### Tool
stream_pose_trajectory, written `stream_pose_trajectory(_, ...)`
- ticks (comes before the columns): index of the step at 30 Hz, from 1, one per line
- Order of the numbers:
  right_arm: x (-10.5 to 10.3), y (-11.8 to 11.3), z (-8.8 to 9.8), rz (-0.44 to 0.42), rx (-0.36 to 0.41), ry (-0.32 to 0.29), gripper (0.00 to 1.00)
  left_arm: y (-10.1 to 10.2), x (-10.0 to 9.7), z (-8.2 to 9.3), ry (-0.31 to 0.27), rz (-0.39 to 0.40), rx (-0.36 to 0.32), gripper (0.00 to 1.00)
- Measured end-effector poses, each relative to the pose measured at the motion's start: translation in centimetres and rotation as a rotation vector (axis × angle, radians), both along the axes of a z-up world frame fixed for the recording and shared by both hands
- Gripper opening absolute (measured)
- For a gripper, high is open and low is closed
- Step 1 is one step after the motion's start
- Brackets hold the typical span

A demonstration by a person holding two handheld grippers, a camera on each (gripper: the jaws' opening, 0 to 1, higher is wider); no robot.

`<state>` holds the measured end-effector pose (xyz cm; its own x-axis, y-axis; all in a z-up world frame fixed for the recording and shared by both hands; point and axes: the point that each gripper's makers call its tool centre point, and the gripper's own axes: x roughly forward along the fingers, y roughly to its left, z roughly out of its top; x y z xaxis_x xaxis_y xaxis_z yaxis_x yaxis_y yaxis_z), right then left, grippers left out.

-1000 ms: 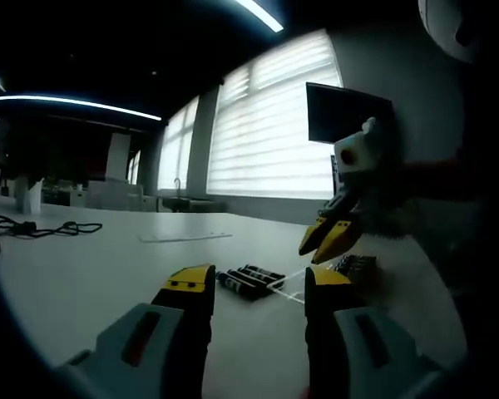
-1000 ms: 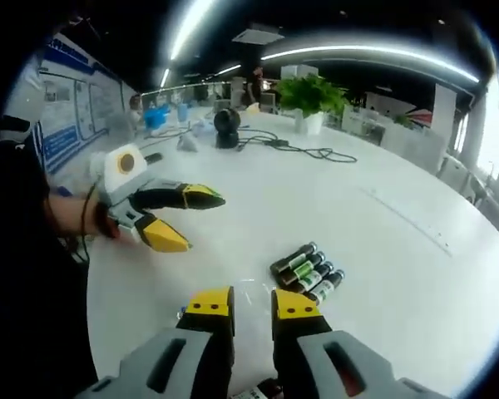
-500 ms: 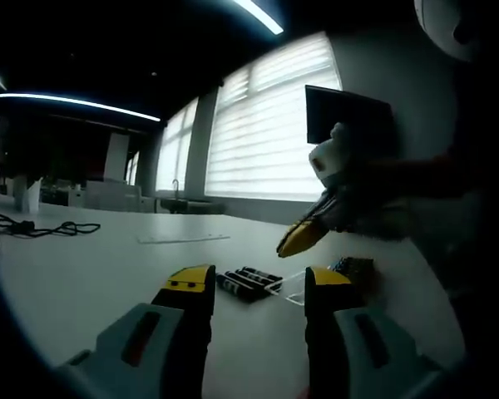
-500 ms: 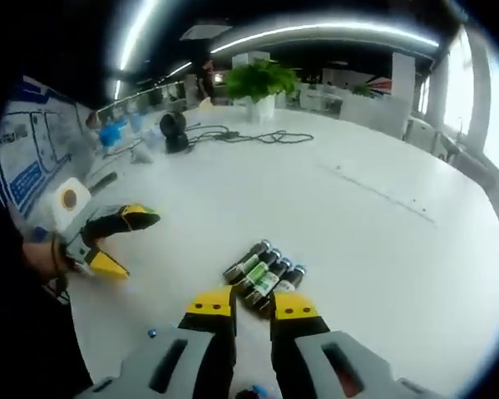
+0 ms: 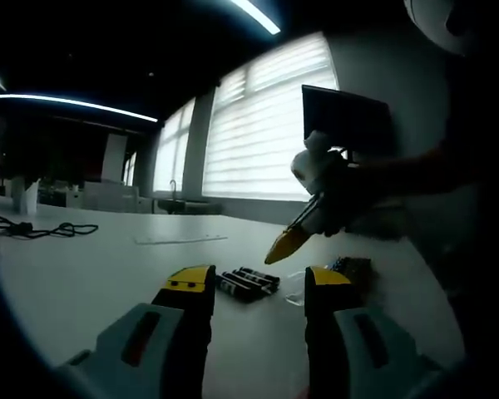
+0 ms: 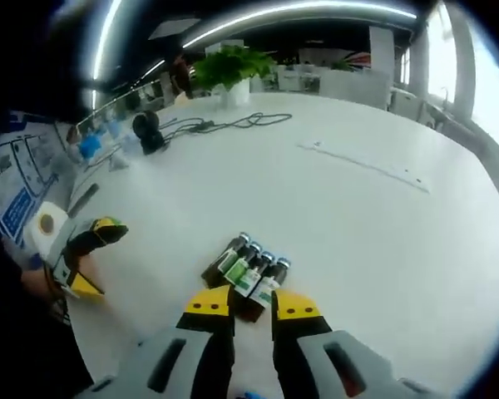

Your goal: Grip medicine bottles put into box

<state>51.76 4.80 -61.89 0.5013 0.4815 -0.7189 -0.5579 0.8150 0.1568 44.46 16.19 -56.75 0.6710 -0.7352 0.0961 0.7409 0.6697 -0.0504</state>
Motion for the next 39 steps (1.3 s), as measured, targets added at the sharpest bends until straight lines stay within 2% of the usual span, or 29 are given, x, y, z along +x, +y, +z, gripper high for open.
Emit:
stream_pose_trajectory(4,0.0,0.6,0.0,-0.083,0.127,0.121,0.14,0.0,0.0,0.0,-0.002,-0.002,-0.002,0.35)
stream_pose_trajectory(5,0.0,0.5,-0.1,-0.098,0.136,0.141,0.14,0.0,0.0,0.0,-0.003,-0.002,-0.002,0.35)
stream_pose_trajectory(7,0.4,0.2,-0.3,-0.115,0.124,0.144,0.13,0.0,-0.1,0.1,-0.006,-0.003,-0.001,0.35)
stream_pose_trajectory(12,1.5,-0.7,-1.6,-0.143,0.037,0.154,0.13,0.2,-0.2,0.2,-0.012,-0.005,-0.010,0.35)
stream_pose_trajectory(19,1.2,-0.4,-2.5,-0.155,0.011,0.202,0.12,0.2,-0.3,0.5,-0.014,-0.014,-0.027,0.35)
stream_pose_trajectory(30,1.6,-1.0,-3.5,-0.189,0.003,0.230,0.08,0.4,-0.4,1.0,0.001,-0.029,-0.075,0.35)
stream_pose_trajectory(35,1.6,-1.2,-3.5,-0.209,0.025,0.240,0.07,0.2,-0.4,0.9,0.002,-0.030,-0.073,0.35)
stream_pose_trajectory(39,1.7,-1.3,-3.5,-0.208,0.036,0.223,0.07,0.2,-0.3,0.9,0.004,-0.029,-0.070,0.35)
